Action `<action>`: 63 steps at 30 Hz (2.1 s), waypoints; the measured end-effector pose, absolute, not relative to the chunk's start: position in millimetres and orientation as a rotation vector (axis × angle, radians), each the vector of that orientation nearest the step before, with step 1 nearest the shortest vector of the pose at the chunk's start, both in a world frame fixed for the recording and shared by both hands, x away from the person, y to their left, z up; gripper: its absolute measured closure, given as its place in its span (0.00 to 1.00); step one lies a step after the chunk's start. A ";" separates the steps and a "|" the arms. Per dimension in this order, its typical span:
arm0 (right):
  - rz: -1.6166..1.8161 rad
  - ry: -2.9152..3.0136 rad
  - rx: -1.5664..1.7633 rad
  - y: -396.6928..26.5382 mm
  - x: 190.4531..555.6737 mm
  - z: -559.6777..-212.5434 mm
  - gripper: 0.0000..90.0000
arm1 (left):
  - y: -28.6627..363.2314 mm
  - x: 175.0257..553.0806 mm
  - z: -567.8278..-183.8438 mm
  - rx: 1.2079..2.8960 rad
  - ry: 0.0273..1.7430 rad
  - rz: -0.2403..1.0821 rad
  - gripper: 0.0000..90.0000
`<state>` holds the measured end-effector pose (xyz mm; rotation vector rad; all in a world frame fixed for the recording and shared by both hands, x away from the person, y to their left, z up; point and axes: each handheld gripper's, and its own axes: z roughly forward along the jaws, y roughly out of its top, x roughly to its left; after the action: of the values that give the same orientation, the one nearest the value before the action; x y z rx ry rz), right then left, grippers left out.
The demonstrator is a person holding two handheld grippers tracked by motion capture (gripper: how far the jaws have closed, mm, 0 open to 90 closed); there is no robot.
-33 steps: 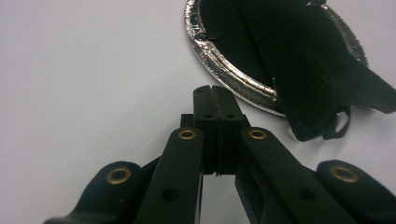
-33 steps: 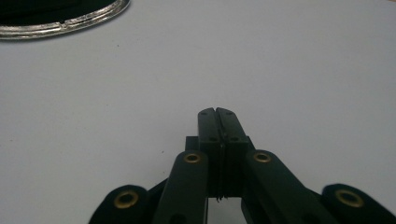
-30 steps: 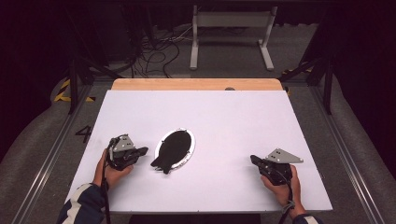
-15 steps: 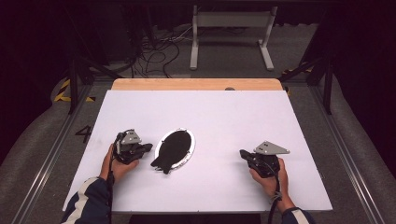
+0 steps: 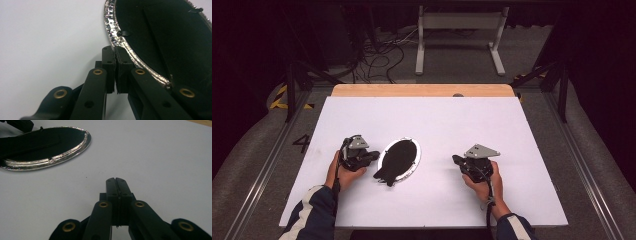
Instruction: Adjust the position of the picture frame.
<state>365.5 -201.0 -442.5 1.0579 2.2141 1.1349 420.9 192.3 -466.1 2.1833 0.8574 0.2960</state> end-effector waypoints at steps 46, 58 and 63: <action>1.095 2.297 1.060 -198.6 372.4 -453.9 1.00 | 110.2 395.2 -466.0 2.224 0.666 0.212 1.00; 1.089 2.324 1.052 -197.5 371.7 -455.8 1.00 | 103.1 391.5 -466.0 2.230 0.639 0.200 0.99; 1.089 2.331 1.048 -198.8 371.0 -455.9 1.00 | 101.7 390.7 -465.9 2.232 0.633 0.201 0.99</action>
<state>371.0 -198.8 -455.9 1.0480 2.3310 1.0892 390.7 101.7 -465.9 2.2321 0.6335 0.2008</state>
